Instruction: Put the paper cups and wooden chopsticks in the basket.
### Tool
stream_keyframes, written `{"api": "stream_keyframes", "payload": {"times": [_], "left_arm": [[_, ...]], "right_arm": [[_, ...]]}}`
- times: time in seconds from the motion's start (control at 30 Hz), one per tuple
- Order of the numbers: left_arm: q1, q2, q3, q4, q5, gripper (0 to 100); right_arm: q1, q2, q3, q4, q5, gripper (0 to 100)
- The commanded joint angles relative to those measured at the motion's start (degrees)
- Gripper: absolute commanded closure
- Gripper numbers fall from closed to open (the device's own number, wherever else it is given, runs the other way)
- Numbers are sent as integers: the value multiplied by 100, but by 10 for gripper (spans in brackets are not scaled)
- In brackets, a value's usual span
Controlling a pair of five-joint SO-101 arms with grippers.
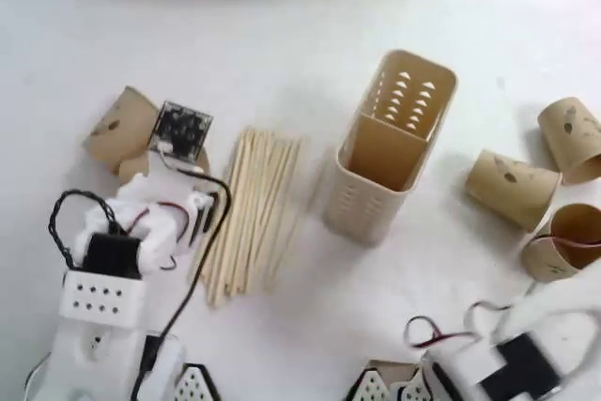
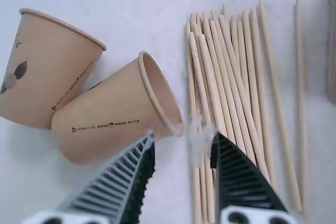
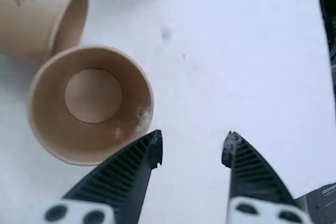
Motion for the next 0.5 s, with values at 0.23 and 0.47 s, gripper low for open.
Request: {"api": "stream_keyframes", "payload": {"times": [0.23, 0.47], "left_arm": [[22, -365, 167, -202, -44, 815], [31, -365, 167, -211, -35, 815]], "right_arm": [[-268, 1763, -853, 48, 35, 807], [-154, 1297, -1310, 180, -431, 807]]}}
